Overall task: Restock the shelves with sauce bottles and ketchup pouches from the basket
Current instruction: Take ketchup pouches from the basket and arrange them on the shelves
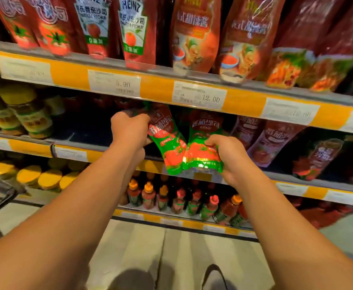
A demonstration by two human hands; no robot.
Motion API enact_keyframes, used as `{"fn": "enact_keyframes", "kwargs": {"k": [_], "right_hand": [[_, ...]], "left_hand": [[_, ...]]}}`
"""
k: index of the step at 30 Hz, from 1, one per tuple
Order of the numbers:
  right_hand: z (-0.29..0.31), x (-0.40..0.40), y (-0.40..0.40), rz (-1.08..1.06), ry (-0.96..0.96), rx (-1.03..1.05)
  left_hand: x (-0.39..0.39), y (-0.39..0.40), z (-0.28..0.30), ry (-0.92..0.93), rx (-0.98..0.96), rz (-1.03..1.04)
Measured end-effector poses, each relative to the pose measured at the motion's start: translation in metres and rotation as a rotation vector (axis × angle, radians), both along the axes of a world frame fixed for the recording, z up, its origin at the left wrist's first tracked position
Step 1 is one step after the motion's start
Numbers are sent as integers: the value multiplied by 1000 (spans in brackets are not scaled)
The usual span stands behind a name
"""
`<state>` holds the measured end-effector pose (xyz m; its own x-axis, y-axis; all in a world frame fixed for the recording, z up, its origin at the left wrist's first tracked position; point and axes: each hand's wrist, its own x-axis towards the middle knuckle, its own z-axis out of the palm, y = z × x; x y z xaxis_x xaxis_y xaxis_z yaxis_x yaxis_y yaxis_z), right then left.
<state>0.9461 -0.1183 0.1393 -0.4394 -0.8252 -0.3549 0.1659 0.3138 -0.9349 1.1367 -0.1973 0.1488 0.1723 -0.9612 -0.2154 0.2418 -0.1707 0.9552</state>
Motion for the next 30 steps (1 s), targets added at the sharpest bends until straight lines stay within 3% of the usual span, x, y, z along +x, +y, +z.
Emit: {"fn": "enact_keyframes", "kwargs": {"k": [15,21,30], "right_hand": [[-18,-19,-38,-238,89,83],[-23,-24,-41,-291,104,96],[-32,-23,-39,-259,274,36]], "left_hand": [[-18,-23,5,150,-198,-2],[-30,-21,-7,63,-261,-109],[-32,-19,-18,-129,-342,-359]]}}
